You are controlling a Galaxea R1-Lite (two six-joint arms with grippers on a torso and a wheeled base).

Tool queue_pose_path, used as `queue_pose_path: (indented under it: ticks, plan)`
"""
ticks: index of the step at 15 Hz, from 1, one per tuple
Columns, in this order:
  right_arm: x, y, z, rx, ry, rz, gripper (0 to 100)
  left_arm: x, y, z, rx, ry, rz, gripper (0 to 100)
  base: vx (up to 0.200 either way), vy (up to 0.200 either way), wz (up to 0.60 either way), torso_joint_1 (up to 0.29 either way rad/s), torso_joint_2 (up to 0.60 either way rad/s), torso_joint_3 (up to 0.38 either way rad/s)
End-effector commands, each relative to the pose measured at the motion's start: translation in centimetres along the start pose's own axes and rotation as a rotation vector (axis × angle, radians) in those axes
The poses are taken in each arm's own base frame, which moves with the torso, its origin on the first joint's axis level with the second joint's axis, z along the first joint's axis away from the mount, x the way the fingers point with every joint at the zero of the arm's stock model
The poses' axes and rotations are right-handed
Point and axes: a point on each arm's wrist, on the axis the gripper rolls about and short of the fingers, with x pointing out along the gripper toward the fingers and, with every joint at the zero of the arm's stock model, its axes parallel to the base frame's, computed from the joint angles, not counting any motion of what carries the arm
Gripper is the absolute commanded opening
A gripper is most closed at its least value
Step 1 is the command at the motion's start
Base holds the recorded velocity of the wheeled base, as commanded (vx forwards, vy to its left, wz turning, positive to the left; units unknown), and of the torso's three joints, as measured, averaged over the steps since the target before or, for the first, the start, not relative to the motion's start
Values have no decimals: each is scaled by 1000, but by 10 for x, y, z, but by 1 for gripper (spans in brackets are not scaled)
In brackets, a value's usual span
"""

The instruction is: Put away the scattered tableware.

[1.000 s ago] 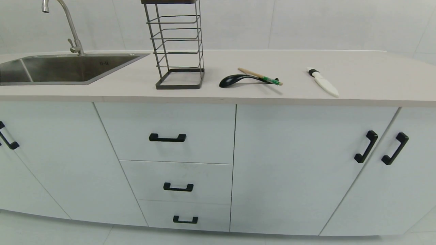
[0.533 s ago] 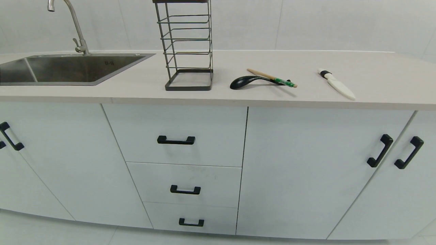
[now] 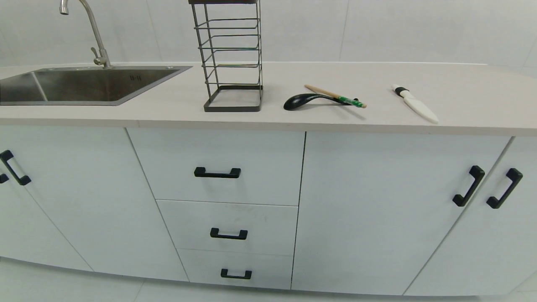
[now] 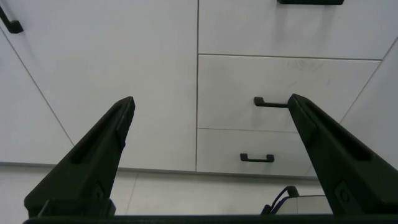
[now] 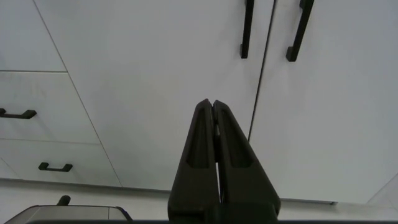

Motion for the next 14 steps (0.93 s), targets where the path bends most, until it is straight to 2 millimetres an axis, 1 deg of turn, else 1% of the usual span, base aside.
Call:
queue_pose_path:
  ticks: [1,2,6,9,14]
  plan:
    - [0,0,0,0,2,1,0,0,0,0,1,0,1,100,0,0,600,2,-7,7]
    - [0,0,0,0,2,0,0,0,0,0,-1,0,1,100,0,0,600,-2,-2,2]
    - [0,0,0,0,2,1,0,0,0,0,-9,0,-2,100,0,0,0,0,0,0]
    - [0,0,0,2,2,1,0,0,0,1,79,-8,-5,100,0,0,0,0,0,0]
    - [0,0,0,2,2,0,0,0,0,0,14,-2,-10,100,0,0,0,0,0,0]
